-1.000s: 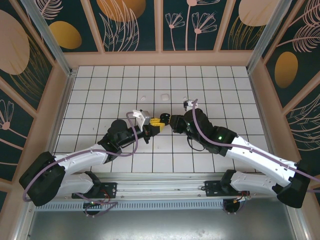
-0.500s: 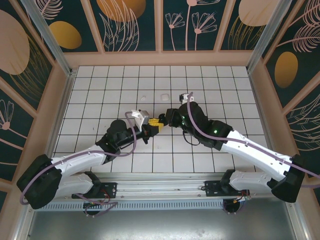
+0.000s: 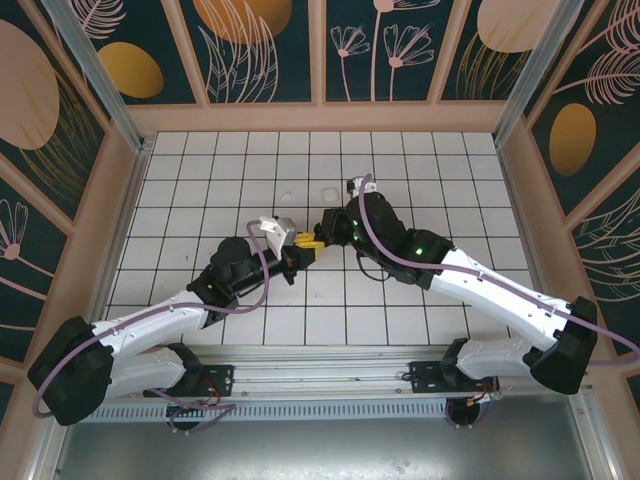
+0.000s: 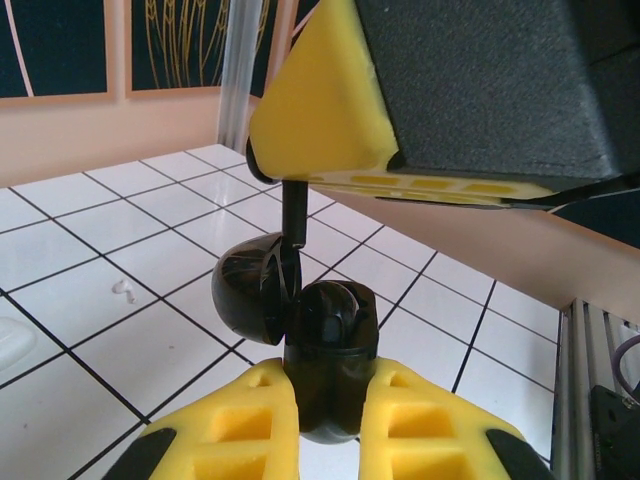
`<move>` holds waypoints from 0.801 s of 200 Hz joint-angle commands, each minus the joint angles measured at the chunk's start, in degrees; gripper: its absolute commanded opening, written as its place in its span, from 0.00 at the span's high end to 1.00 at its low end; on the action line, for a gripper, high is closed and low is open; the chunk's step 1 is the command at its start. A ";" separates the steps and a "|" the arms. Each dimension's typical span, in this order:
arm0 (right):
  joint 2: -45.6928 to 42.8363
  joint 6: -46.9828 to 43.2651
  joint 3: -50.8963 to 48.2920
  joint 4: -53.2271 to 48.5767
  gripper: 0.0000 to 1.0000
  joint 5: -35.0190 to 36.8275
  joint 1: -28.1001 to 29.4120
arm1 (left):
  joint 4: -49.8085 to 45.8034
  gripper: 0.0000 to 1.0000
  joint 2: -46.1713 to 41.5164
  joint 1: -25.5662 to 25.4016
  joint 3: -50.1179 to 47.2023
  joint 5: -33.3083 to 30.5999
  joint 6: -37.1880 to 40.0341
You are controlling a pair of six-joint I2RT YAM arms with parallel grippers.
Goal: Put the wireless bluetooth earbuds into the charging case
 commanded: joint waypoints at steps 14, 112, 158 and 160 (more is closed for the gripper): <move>-1.66 1.64 -2.74 1.84 0.80 -0.89 0.01 | 5.87 1.00 -1.69 -0.30 -2.73 -0.58 -1.51; -3.97 3.27 -7.15 3.28 0.80 -3.43 1.50 | 9.98 1.00 -3.06 -0.28 -5.64 0.10 -2.80; -3.40 3.36 -6.87 3.81 0.81 -3.59 2.56 | 10.44 1.00 -2.48 -0.31 -5.88 0.36 -3.28; -3.33 3.37 -6.87 3.71 0.81 -3.61 2.56 | 10.48 1.00 -2.48 -0.31 -5.91 0.34 -3.36</move>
